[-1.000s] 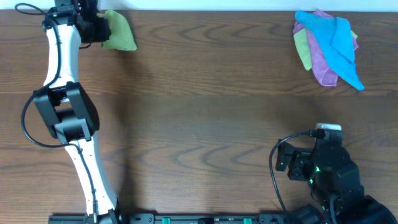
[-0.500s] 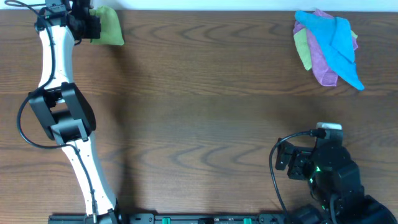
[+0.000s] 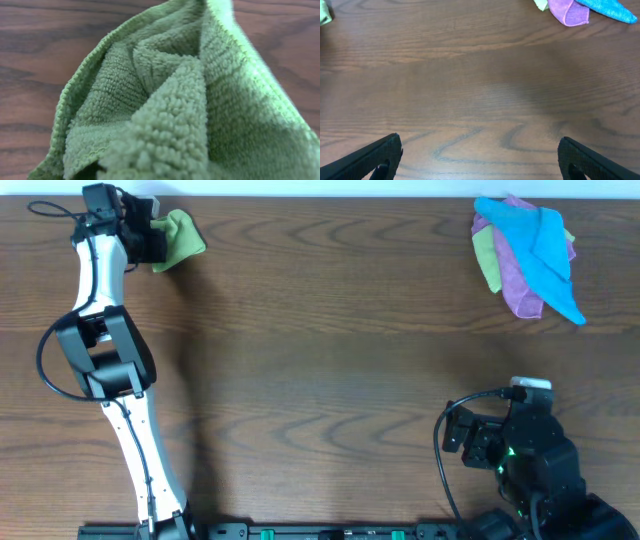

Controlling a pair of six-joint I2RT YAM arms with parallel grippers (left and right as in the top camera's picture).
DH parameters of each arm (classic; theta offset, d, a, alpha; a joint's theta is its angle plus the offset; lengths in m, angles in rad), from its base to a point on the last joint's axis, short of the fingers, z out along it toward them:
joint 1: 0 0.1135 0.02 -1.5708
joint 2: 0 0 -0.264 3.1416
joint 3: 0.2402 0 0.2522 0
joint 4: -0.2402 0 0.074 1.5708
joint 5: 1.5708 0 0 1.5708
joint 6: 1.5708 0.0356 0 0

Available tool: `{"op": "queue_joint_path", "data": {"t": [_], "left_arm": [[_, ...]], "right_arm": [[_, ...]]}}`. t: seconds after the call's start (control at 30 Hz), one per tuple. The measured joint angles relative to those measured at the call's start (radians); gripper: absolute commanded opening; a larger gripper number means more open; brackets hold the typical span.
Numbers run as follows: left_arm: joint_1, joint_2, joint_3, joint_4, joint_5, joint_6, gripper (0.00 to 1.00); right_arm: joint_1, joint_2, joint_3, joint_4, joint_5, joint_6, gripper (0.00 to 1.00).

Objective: Fold the cloth

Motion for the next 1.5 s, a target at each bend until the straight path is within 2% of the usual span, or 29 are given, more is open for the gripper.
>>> {"op": "queue_joint_path", "data": {"t": [0.27,0.37,0.4,0.47,0.5,0.53,0.57,0.77,1.17,1.4,1.43,1.5], "left_arm": [[0.003,0.0,0.0,0.094,-0.082,0.004,0.06],[0.008,0.0,0.0,0.124,-0.105,0.01,0.19],[0.01,0.0,0.0,0.132,-0.116,0.01,0.28],[0.013,0.0,0.0,0.152,-0.134,0.01,0.66],[0.014,0.0,0.0,0.161,-0.145,0.007,0.79],[0.015,0.0,0.0,0.167,-0.153,0.003,0.86],[0.016,0.0,0.0,0.171,-0.16,0.002,0.98],[0.018,0.0,0.0,0.17,-0.188,-0.031,0.95],[0.016,-0.001,0.007,0.139,-0.31,-0.117,0.98],[0.014,-0.102,0.016,0.11,-0.344,-0.218,1.0],[0.014,-0.136,0.016,0.11,-0.327,-0.24,0.95],[0.016,-0.201,0.018,0.11,-0.262,-0.294,0.74]], "right_arm": [[0.0,0.001,0.0,0.0,0.0,0.023,0.99],[0.0,0.001,0.0,0.0,0.0,0.034,0.99],[0.0,0.001,0.0,0.0,0.0,0.039,0.99],[0.0,0.002,0.0,0.0,0.0,0.044,0.99],[0.0,0.002,0.0,0.0,0.0,0.048,0.99],[0.0,0.001,0.0,0.0,0.0,0.051,0.99],[0.0,0.002,0.0,0.0,-0.001,0.053,0.99],[0.0,0.002,0.0,0.002,-0.006,0.063,0.99],[0.0,0.002,0.0,0.002,-0.016,0.065,0.99],[0.0,0.002,0.0,0.002,-0.019,0.064,0.99],[0.0,0.002,0.0,0.002,-0.022,0.061,0.99],[0.0,0.002,0.0,0.002,-0.027,0.057,0.99]]}}
